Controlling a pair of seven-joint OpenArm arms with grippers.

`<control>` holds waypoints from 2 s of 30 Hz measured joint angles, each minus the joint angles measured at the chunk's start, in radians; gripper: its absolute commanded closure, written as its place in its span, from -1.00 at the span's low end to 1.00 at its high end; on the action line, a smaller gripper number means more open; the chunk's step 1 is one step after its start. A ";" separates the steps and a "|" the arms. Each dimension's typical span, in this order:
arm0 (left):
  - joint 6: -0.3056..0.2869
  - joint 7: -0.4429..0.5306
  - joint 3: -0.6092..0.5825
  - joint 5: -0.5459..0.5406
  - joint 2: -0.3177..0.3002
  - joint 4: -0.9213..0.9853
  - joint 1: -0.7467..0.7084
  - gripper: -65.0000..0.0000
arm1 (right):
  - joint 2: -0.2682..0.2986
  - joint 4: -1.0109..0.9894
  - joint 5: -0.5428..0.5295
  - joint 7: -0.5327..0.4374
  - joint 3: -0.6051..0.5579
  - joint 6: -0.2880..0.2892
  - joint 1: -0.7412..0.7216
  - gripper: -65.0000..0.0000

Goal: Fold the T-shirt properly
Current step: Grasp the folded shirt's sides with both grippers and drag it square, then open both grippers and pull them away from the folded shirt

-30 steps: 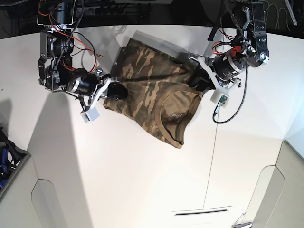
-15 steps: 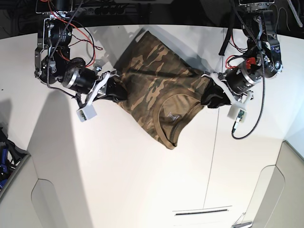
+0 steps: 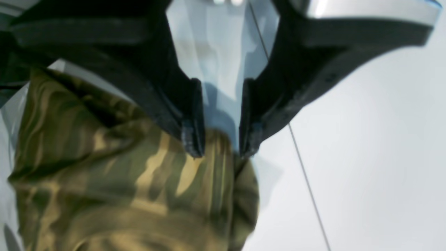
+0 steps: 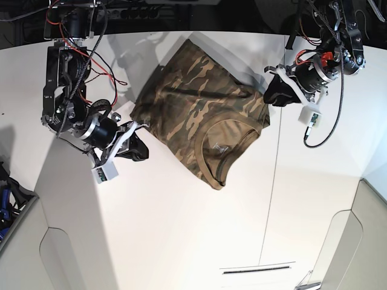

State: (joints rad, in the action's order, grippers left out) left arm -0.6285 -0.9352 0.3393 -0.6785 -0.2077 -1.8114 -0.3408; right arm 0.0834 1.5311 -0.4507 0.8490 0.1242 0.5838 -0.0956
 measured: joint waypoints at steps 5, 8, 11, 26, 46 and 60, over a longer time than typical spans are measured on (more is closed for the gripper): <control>0.000 0.051 -0.001 -0.004 0.000 0.062 0.003 0.45 | 0.000 -0.126 -0.019 -0.009 0.000 -0.003 0.000 1.00; -0.002 0.065 -0.001 -0.005 0.000 0.119 0.022 0.45 | 0.000 -0.163 -0.075 0.052 0.000 -0.003 0.007 1.00; -0.001 0.071 -0.001 -0.010 0.000 0.170 0.072 0.45 | 0.000 -0.163 -0.178 0.119 0.000 0.003 0.020 1.00; 0.023 0.155 -0.187 0.071 -0.003 0.383 0.303 0.45 | -0.015 -0.063 -0.317 0.157 0.000 0.016 0.199 1.00; 0.064 0.143 -0.261 0.142 -0.008 0.386 0.394 0.45 | -0.021 0.045 -0.354 0.196 0.008 0.016 0.283 1.00; 0.063 0.041 -0.171 0.084 -0.022 0.265 0.387 0.45 | -0.020 0.270 -0.351 0.157 0.064 0.019 0.278 1.00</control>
State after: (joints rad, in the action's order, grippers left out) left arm -0.5655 -0.8944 0.1684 -0.5941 -0.2298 -1.5467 0.0460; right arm 0.0635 1.8011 -0.8017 1.0061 0.1879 0.6025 0.1825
